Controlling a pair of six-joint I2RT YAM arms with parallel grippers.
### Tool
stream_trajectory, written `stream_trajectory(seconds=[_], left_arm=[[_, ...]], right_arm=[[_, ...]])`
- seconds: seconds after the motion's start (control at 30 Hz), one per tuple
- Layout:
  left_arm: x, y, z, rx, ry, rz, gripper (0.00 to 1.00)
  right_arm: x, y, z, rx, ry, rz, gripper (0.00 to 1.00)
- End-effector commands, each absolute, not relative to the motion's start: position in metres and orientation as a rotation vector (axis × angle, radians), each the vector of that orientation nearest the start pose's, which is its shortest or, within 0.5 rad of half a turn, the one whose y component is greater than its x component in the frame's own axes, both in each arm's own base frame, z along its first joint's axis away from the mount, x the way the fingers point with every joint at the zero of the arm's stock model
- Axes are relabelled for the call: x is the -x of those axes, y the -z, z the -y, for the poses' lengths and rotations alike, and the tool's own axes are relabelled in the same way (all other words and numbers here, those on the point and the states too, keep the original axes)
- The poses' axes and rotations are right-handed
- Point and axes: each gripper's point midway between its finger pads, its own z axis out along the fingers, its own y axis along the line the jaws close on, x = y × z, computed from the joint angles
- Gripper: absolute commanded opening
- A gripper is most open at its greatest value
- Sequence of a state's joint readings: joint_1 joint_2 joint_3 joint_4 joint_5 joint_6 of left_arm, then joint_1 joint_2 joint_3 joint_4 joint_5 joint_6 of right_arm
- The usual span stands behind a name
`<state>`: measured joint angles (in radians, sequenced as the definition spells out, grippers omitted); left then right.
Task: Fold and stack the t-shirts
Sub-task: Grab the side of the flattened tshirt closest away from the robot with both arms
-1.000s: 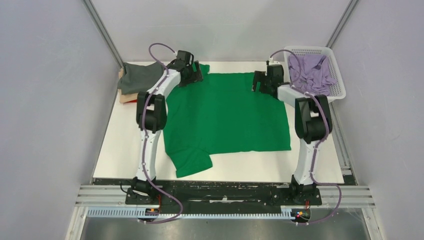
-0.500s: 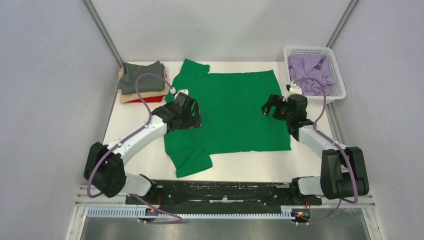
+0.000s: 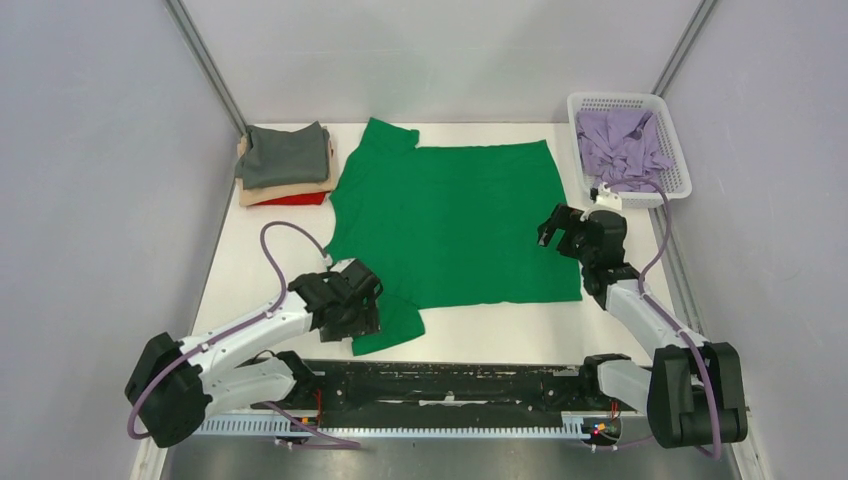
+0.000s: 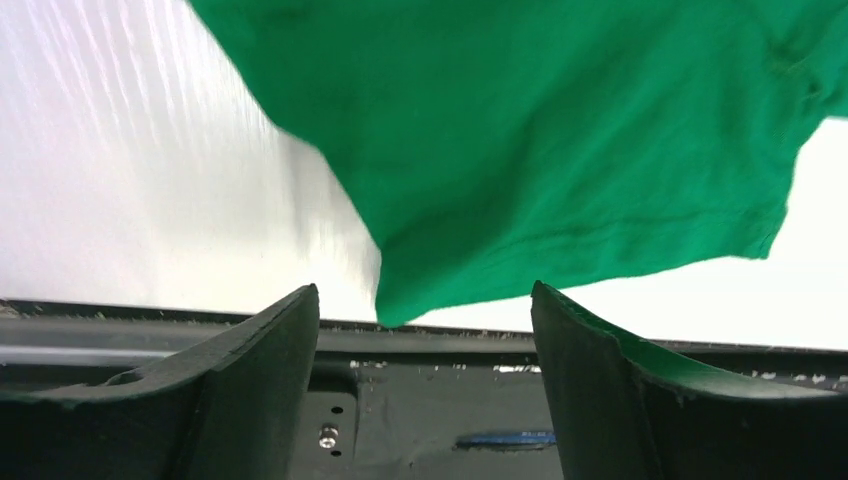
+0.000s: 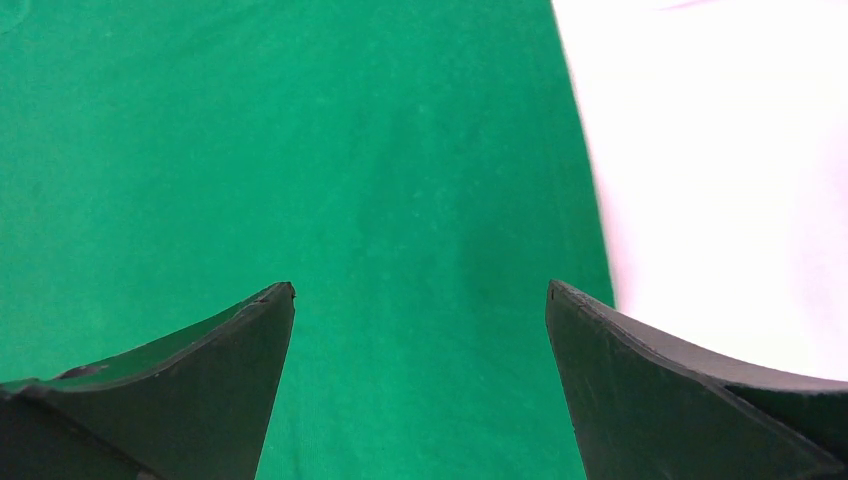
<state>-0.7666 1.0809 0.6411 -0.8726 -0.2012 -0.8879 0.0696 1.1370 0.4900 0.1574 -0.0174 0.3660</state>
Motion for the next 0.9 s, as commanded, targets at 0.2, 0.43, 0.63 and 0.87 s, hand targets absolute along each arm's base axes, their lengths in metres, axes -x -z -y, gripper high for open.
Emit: stream_trajectory(seconds=[0.2,0.43,0.63,0.87], left_arm=[[-0.094,-0.039,0.13,0.293,0.214,-2.93,0.66],[-0.086,-0.026,0.129,0.228,0.166,-3.003,0.52],[-0.093,-0.015,0.134,0.219,0.176,-2.988,0.46],[-0.106,-0.009,0.132,0.248,0.135,-2.928,0.29]], right_arm=[[-0.332,-0.1,-0.014,-0.388,-0.129,-2.04,0.98],[-0.327,-0.098,-0.005,-0.435,-0.085,-2.044,0.98],[-0.317,-0.097,0.006,-0.496,-0.03,-2.026,0.98],[-0.287,-0.077,0.02,-0.556,0.056,-2.07,0.98]])
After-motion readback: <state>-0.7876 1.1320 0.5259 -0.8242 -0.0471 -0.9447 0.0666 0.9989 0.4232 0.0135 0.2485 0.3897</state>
